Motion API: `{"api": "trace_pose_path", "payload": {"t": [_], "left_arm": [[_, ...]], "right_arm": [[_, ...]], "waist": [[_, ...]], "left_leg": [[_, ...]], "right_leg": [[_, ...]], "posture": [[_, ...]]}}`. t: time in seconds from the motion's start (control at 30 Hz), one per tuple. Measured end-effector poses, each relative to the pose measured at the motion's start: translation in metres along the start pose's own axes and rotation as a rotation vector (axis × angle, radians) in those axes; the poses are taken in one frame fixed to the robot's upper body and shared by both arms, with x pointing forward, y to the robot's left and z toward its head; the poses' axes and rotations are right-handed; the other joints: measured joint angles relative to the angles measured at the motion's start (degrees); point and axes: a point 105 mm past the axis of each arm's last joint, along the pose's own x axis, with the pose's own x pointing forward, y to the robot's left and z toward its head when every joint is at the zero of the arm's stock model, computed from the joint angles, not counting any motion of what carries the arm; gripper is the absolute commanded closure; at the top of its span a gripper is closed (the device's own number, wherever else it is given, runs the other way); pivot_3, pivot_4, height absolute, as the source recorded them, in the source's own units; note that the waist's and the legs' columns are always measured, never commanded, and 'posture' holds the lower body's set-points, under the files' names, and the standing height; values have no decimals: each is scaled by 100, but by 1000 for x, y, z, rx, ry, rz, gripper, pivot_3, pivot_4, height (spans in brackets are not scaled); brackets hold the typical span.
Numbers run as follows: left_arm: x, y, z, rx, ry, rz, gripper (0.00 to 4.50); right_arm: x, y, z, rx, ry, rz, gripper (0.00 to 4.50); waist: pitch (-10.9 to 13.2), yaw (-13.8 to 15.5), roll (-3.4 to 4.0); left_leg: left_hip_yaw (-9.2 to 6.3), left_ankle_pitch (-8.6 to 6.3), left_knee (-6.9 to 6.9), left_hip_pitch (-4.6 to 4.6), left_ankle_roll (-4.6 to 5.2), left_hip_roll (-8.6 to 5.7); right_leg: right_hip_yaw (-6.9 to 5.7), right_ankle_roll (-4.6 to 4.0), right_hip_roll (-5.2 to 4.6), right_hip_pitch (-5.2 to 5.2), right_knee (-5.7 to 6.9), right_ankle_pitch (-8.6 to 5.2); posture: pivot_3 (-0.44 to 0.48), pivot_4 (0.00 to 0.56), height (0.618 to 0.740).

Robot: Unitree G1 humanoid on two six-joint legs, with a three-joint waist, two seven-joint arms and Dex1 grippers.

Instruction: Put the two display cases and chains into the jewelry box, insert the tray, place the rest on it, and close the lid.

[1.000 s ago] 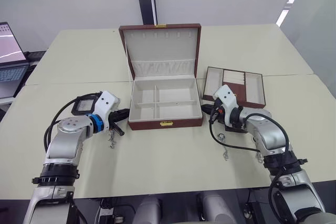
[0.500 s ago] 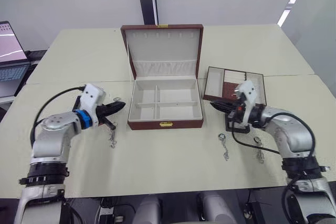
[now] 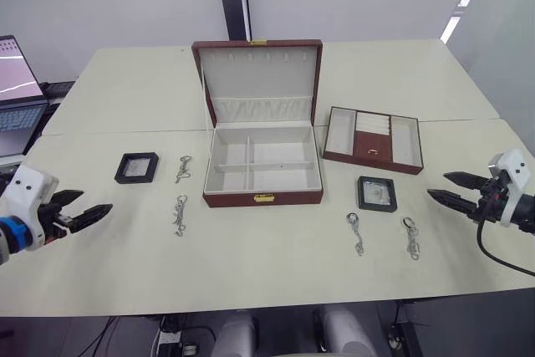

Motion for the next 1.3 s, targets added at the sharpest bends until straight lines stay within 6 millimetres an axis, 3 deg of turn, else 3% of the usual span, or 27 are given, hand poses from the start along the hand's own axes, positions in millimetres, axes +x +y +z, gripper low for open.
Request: {"api": "trace_pose_path", "payload": {"t": [0.13,0.37,1.03,1.13,1.3], "left_arm": [[-10,6,-13,-21,23,33,1],[-23,15,-13,-23,23,78,1],[-16,17,-7,45,27,76,1],[-7,12,-2,72,29,35,1],[14,0,18,141,14,-64,1]], "right_arm": [[-2,-1,-3,-4,5,-3,24],[-3,-1,-5,-9,6,-6,24],[-4,-4,4,-25,-9,-5,24],[3,8,21,-41,-66,54,24],[21,51,59,-86,-197,218,24]], "waist": [[0,0,0],[0,2,0],[0,3,0],[0,5,0],[0,16,0]], "left_leg": [[0,0,0,0,0,1],[0,0,0,0,0,-1],[1,0,0,0,0,-1],[-1,0,0,0,0,1],[-3,0,1,-4,-1,1]], "right_leg": [[0,0,0,-1,0,0],[0,0,-2,1,0,0],[0,0,-1,0,0,0],[-2,0,1,1,1,0],[-3,0,2,0,0,0]], "posture": [[0,150,740],[0,150,740],[0,150,740],[0,150,740],[0,150,740]]}}
